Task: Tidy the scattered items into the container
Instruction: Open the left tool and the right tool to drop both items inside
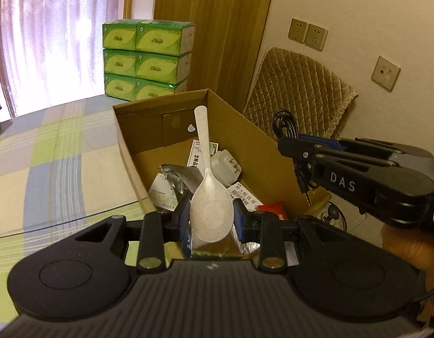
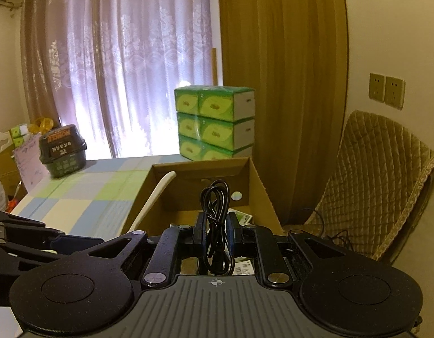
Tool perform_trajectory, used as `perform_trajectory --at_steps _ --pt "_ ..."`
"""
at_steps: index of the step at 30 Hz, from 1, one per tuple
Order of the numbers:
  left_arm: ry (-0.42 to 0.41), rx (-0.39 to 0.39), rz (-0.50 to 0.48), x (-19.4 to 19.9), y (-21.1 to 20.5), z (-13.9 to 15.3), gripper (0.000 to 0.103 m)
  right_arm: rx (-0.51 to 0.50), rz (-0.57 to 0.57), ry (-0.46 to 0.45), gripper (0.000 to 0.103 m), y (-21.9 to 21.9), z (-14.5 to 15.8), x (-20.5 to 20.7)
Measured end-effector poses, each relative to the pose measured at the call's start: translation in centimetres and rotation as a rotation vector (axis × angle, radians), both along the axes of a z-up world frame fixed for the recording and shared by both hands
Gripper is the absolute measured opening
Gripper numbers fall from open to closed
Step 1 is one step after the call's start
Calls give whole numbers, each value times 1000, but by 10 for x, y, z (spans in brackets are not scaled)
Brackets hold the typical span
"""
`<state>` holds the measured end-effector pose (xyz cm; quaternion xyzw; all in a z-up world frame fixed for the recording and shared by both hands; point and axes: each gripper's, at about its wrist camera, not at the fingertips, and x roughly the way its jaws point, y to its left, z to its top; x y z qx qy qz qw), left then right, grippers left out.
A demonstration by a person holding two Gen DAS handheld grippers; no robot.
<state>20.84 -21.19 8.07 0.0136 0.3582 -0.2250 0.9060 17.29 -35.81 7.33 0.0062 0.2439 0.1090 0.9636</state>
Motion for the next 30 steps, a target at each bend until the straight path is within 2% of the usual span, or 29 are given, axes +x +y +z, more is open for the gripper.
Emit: perform_trajectory --at_steps 5,6,7,8,13,20,30 --pt "1 -7 10 13 -5 -7 28 -1 -2 15 16 -4 -8 6" --pt "-3 -8 20 15 -5 -7 31 -1 -3 18 16 -5 -9 7" --pt "-7 -8 31 16 -4 -8 44 -1 -4 21 16 -6 -10 8" --pt "-12 -8 39 16 -2 -8 51 -2 -5 23 16 -6 -11 9" --pt "-29 16 52 9 11 -10 52 -6 -3 32 16 -7 -14 14" --pt "-31 25 76 -7 28 -14 66 -13 12 40 16 -1 -16 18" --pt "-45 28 99 -16 41 -11 76 -5 45 71 16 9 -20 29"
